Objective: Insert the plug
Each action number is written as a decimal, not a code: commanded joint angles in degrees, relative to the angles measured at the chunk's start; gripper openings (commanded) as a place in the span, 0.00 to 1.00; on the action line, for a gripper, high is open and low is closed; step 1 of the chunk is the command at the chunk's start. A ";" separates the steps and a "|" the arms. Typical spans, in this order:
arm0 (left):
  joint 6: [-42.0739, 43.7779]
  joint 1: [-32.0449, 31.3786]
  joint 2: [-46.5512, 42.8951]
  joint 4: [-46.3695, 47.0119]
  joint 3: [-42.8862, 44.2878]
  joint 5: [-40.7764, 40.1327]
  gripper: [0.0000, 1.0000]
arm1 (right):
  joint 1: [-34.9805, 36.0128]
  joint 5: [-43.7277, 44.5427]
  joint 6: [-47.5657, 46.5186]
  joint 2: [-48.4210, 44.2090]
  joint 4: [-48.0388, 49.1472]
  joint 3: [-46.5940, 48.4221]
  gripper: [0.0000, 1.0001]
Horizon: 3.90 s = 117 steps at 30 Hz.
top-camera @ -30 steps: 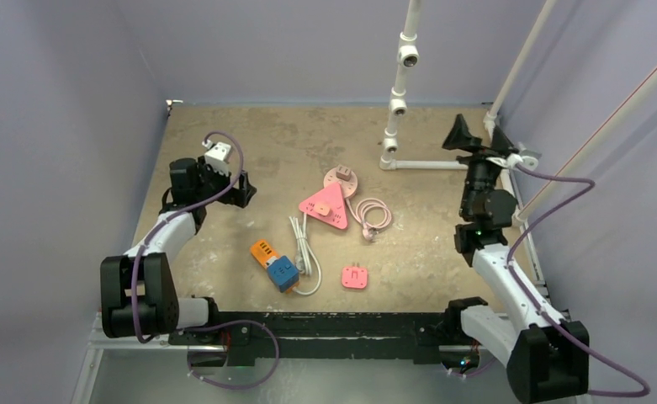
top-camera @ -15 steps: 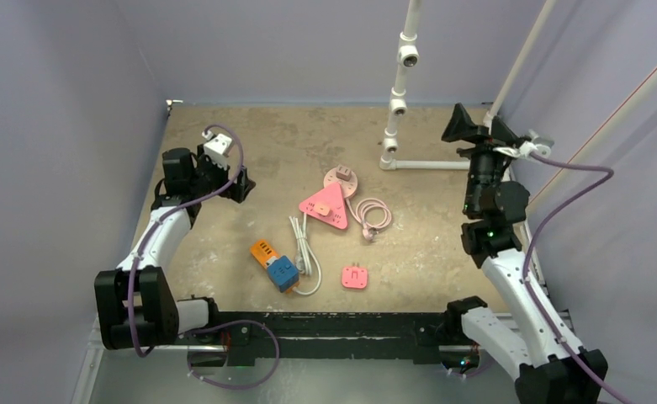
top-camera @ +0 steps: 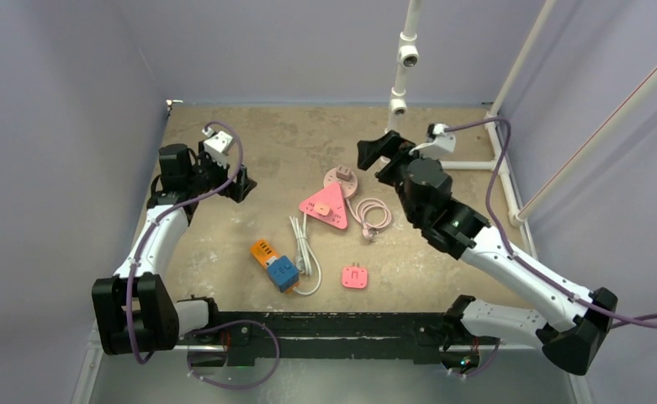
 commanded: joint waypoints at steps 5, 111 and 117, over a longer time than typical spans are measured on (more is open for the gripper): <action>-1.67 0.48 -2.81 0.87 -0.39 0.64 0.99 | -12.13 -3.68 1.64 -12.91 -1.43 -2.84 0.99; 12.56 -69.91 22.45 -4.36 4.30 -24.45 0.98 | -6.39 -1.20 9.05 -7.55 -7.07 -5.81 0.99; 11.96 -70.18 26.51 -5.80 5.68 -24.57 0.83 | -6.39 -0.26 8.33 -8.04 -7.81 -3.54 0.99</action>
